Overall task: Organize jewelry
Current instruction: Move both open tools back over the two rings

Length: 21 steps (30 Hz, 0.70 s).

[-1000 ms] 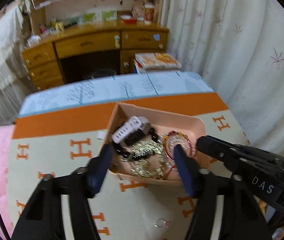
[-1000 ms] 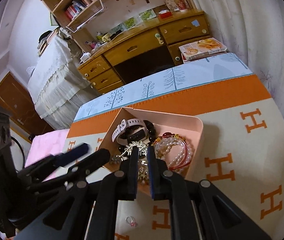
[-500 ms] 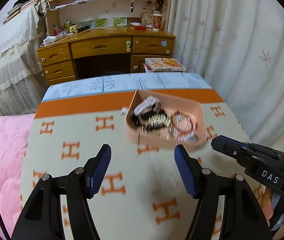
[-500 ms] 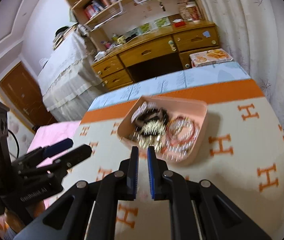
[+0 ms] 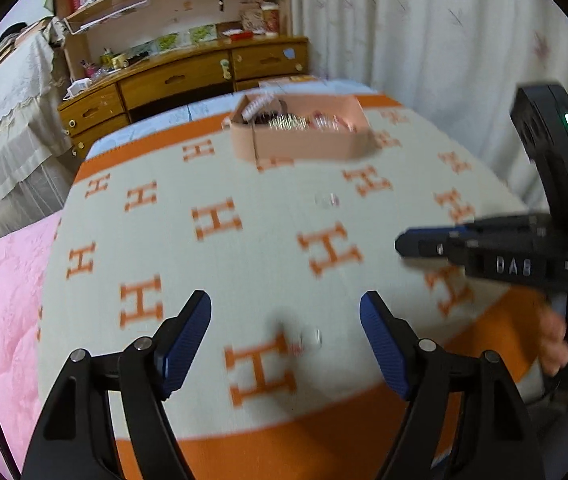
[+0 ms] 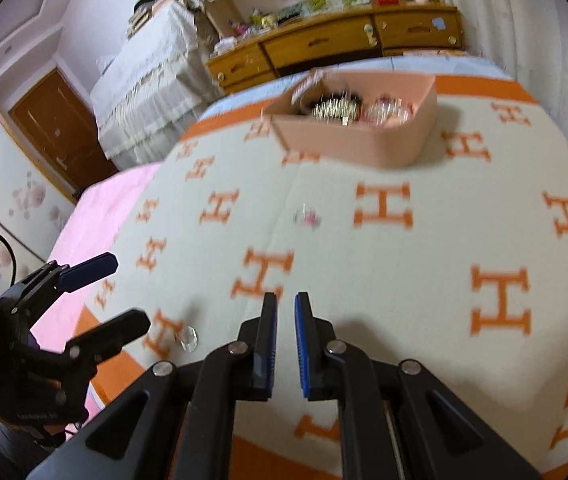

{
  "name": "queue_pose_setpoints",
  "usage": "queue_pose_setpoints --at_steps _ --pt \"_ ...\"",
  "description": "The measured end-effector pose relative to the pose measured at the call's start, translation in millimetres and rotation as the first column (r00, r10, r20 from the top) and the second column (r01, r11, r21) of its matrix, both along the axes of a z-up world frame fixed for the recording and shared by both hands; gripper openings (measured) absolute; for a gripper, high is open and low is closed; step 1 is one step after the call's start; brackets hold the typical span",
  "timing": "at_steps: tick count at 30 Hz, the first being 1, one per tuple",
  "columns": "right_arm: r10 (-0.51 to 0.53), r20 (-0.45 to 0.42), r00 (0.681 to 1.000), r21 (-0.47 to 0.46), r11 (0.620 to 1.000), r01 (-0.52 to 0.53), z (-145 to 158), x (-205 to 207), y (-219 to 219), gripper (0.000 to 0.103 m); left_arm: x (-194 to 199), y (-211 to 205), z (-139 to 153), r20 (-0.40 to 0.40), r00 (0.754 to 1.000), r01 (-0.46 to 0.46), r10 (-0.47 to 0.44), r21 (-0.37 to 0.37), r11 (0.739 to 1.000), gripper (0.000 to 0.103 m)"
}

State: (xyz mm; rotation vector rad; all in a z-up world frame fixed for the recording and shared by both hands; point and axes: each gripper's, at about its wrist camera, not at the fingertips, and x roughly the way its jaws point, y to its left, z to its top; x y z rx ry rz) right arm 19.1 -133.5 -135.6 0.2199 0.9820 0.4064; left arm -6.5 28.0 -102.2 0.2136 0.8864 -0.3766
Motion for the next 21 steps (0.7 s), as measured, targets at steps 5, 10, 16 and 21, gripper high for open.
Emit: queue_pose_setpoints --at_steps 5,10,16,21 --pt "0.009 -0.027 1.0 -0.012 1.0 -0.009 -11 -11 2 0.009 -12 8 -17 -0.028 0.999 0.034 -0.034 0.018 0.999 0.075" --pt "0.006 -0.029 1.0 -0.009 1.0 -0.006 -16 -16 2 0.009 -18 15 -20 -0.005 0.997 0.081 -0.081 0.011 0.997 0.075" --pt "0.011 -0.004 1.0 -0.017 1.0 -0.011 -17 -19 3 0.01 -19 21 -27 0.014 0.988 0.157 -0.157 0.02 0.987 0.075" --pt "0.013 0.041 0.999 -0.015 1.0 -0.012 -18 -26 2 0.01 -10 20 -41 -0.011 0.984 0.181 -0.18 0.062 0.982 0.074"
